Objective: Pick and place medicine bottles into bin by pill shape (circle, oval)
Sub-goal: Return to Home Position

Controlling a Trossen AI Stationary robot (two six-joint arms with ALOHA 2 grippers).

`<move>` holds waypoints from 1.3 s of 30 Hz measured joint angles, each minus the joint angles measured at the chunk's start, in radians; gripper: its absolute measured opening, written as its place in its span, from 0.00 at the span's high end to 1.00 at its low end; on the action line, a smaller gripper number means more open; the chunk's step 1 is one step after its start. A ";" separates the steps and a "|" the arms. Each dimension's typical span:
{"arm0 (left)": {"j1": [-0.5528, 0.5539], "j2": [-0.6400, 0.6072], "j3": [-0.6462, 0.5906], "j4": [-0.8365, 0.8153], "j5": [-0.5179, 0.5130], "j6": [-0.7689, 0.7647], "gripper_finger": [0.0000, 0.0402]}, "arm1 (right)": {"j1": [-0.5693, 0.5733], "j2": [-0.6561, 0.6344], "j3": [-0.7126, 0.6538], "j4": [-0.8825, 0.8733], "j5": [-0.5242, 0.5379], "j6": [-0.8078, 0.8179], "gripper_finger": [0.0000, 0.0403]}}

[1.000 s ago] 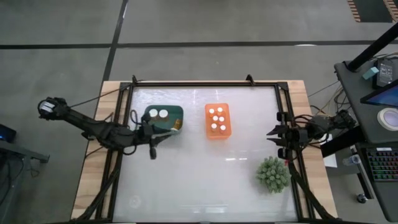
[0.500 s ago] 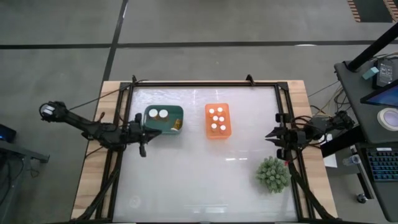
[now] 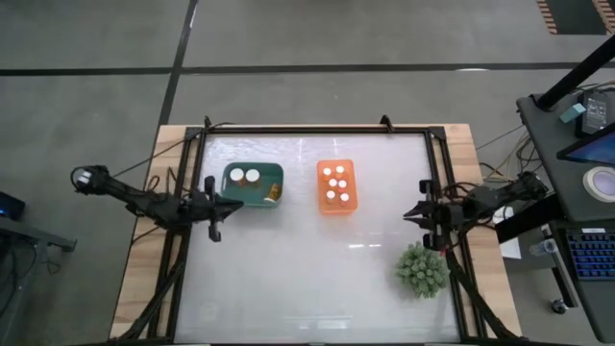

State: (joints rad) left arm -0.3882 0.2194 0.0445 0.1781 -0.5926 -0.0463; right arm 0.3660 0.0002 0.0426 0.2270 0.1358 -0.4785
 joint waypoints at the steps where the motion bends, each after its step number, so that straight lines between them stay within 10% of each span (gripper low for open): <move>1: 0.000 -0.023 -0.006 0.001 0.000 0.021 1.00 | 0.000 0.000 -0.008 0.013 0.015 -0.004 0.96; 10: 0.000 -0.199 -0.036 -0.012 0.062 0.213 1.00 | 0.000 0.000 -0.013 0.019 0.047 -0.008 0.96; 39: 0.000 -0.169 -0.036 -0.009 0.042 0.237 1.00 | 0.000 0.047 -0.013 0.010 0.104 0.060 0.96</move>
State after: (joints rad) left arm -0.3878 0.0506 0.0086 0.1691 -0.5507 0.1909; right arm 0.3660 0.0471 0.0296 0.2375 0.2401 -0.4187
